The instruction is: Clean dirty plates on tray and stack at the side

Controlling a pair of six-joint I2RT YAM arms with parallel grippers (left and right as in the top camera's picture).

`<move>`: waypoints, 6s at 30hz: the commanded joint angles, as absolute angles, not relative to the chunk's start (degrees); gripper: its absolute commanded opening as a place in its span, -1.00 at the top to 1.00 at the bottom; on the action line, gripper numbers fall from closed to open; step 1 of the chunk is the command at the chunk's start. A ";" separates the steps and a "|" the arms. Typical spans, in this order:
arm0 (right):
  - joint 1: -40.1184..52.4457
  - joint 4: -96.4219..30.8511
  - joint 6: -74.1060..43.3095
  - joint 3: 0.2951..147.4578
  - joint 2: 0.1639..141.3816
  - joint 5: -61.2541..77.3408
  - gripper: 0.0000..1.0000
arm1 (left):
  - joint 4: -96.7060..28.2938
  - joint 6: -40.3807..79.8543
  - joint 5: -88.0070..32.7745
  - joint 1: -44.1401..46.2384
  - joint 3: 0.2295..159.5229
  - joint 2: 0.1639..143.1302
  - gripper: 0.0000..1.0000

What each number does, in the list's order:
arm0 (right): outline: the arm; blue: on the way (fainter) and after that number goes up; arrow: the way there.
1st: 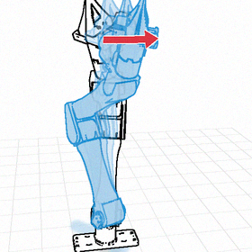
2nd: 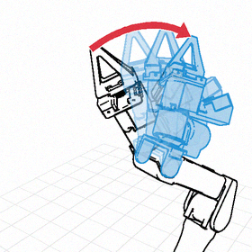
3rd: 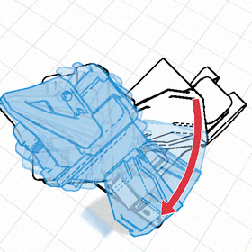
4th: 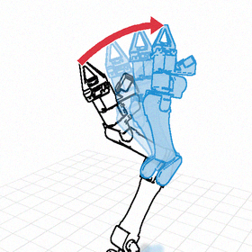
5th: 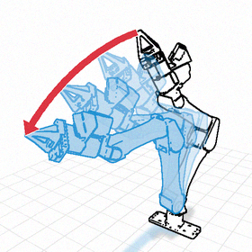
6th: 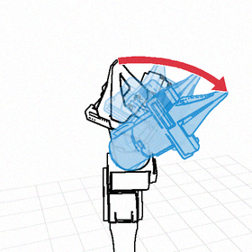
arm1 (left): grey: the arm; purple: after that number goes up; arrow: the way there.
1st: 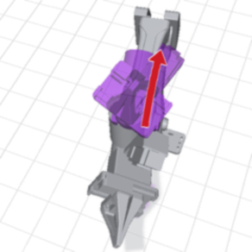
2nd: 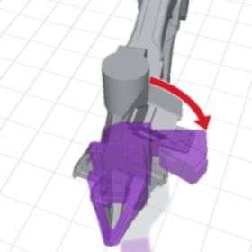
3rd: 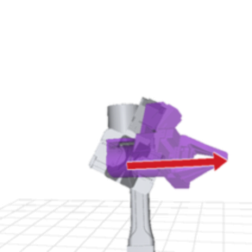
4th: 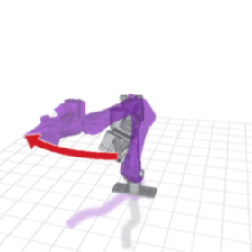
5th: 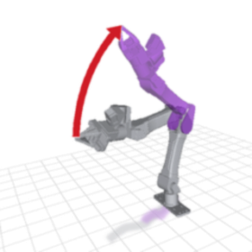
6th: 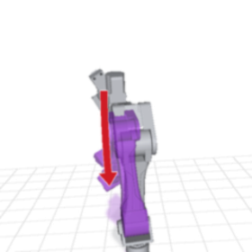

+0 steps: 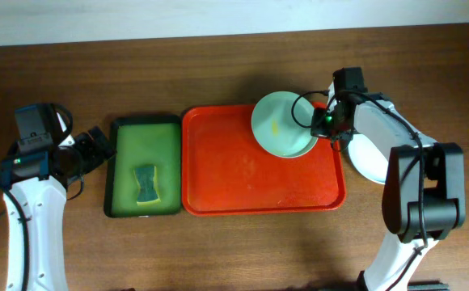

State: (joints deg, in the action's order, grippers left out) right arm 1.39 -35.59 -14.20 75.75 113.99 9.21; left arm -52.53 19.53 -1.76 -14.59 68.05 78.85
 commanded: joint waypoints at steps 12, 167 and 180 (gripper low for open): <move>22.00 -48.66 -24.49 75.11 109.71 22.09 0.92 | -52.38 19.05 -2.37 -14.79 69.21 77.76 -0.98; 24.80 -37.89 -31.18 70.50 109.97 13.04 0.92 | -47.09 12.29 -8.16 21.93 73.12 103.18 1.00; 24.80 -38.37 -31.16 70.28 109.97 13.02 0.92 | -42.26 11.88 -27.81 22.85 75.33 110.30 1.00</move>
